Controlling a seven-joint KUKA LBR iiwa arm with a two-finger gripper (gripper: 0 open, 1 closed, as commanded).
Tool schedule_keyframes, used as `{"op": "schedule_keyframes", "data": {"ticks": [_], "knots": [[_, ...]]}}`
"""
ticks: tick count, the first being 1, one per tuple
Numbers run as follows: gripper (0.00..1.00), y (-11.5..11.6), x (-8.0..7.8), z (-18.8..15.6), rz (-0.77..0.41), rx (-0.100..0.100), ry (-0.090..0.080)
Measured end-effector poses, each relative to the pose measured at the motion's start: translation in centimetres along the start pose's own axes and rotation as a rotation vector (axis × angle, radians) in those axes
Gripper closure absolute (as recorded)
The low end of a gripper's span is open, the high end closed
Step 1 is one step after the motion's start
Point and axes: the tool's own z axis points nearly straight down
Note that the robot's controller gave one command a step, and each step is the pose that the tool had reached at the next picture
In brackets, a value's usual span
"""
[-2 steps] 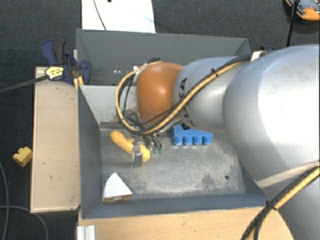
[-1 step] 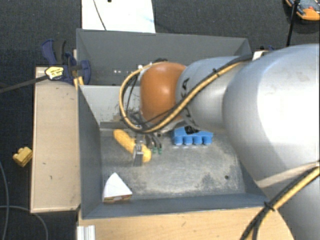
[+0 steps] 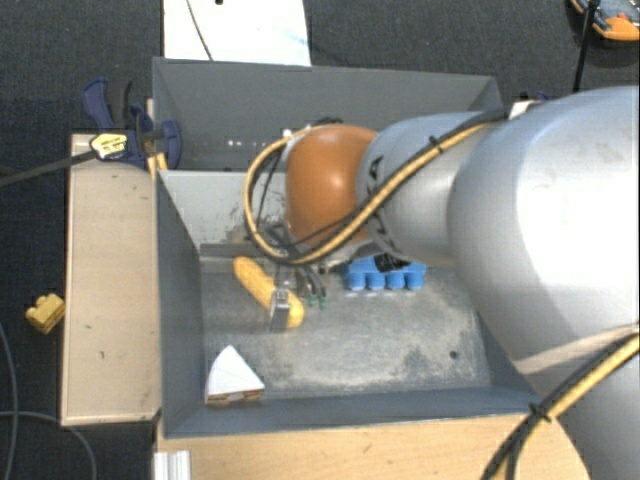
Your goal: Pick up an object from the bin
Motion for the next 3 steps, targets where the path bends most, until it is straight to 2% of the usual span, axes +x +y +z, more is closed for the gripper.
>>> {"op": "schedule_keyframes", "data": {"ticks": [1, 2, 3], "knots": [[0.0, 0.6, -0.1, 0.2, 0.092, 0.001, 0.0], [1.0, -0.8, 0.9, 0.3, 0.154, 0.002, 0.002], [1.0, -0.8, 0.9, 0.3, 0.155, 0.002, 0.002]]}}
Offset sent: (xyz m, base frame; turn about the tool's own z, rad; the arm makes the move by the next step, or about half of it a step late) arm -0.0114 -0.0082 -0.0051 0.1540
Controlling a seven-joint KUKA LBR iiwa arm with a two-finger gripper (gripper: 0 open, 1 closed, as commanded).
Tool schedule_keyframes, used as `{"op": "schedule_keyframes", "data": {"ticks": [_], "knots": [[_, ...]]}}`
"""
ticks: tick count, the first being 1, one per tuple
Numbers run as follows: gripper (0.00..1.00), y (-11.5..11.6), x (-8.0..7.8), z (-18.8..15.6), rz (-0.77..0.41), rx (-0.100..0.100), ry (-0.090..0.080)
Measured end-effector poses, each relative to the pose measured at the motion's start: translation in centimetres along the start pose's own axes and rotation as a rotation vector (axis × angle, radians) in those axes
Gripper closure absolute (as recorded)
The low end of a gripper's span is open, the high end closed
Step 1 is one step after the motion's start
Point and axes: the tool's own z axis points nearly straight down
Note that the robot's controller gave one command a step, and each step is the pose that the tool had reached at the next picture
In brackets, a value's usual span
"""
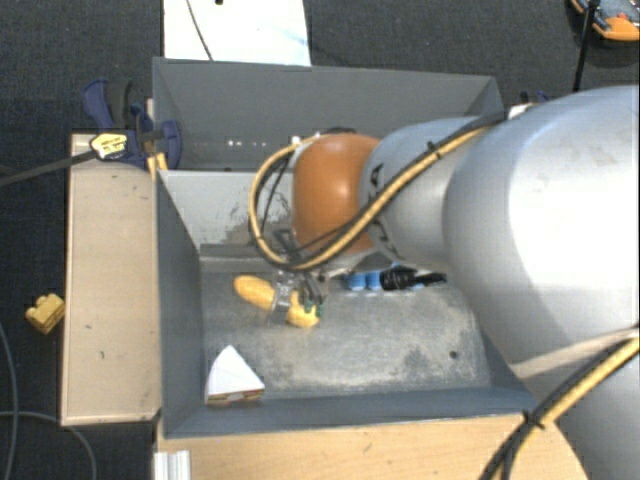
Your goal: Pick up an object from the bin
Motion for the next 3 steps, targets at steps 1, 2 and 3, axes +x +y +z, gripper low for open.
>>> {"op": "schedule_keyframes", "data": {"ticks": [1, 2, 3], "knots": [[1.0, 0.5, -0.2, 0.0, -0.37, 0.0, -0.001], [1.0, 0.5, -0.2, 0.0, -0.369, 0.0, -0.001], [1.0, -2.4, 0.2, -0.1, -0.428, -0.002, -0.001]]}}
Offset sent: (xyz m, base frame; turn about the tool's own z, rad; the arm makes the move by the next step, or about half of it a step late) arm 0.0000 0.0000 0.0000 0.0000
